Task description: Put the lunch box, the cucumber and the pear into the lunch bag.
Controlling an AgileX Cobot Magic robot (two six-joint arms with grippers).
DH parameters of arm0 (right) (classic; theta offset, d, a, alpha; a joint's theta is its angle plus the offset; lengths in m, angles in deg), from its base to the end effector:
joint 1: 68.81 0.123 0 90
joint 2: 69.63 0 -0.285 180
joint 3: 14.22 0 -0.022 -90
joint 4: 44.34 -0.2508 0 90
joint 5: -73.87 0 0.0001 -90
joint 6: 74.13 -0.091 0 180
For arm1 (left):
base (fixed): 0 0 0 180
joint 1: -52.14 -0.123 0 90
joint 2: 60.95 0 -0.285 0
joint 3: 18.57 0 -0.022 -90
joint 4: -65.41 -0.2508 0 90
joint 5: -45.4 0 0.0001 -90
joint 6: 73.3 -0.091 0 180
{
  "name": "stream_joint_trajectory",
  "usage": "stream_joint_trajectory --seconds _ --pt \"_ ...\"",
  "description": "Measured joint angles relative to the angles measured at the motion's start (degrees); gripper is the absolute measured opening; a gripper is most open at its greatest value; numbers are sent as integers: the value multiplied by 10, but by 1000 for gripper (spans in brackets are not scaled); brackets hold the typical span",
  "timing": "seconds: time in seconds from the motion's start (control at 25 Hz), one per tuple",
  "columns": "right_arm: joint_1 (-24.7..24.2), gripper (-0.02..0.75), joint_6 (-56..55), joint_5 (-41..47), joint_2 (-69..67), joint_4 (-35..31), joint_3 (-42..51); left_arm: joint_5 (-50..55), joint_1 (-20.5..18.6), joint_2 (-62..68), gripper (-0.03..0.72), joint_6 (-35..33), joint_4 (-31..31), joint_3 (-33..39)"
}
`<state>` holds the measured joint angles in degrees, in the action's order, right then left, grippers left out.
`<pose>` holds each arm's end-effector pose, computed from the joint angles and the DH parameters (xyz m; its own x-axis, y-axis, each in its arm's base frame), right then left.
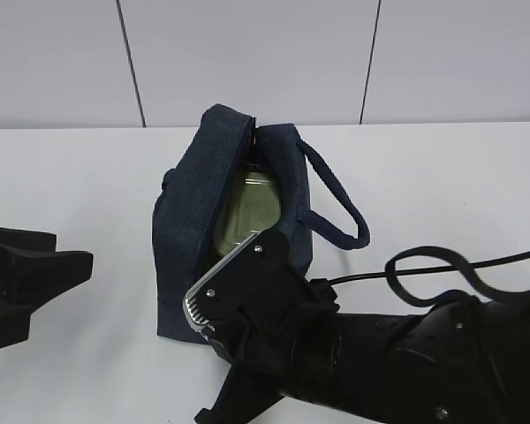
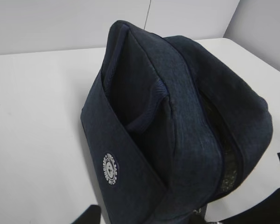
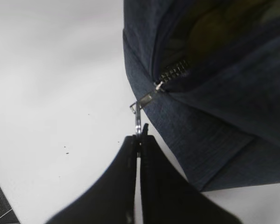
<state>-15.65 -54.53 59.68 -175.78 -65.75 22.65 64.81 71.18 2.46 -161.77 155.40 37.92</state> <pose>0.1967 0.2491 0.1516 -0.3995 -0.4981 -0.7696 -0.7476 0.6629 -0.0410 0.1557 -0.0858 0.2291 -0.4865 0.1414 -0.8622 0.5673 0.8016 -0.1886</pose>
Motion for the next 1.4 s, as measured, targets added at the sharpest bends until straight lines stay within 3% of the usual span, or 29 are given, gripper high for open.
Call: stream_joint_trajectory --seconds 0.64,0.92,1.08,1.4 --pt "0 0 48 31 90 8 0 8 0 4 342 0 -18 0" --pt "0 0 54 58 100 8 -32 47 0 66 342 -6 -68 0" --pt "0 0 55 63 100 8 -54 62 0 97 342 -60 -50 0" --pt "0 0 55 66 100 8 -58 70 0 112 342 -264 58 0"
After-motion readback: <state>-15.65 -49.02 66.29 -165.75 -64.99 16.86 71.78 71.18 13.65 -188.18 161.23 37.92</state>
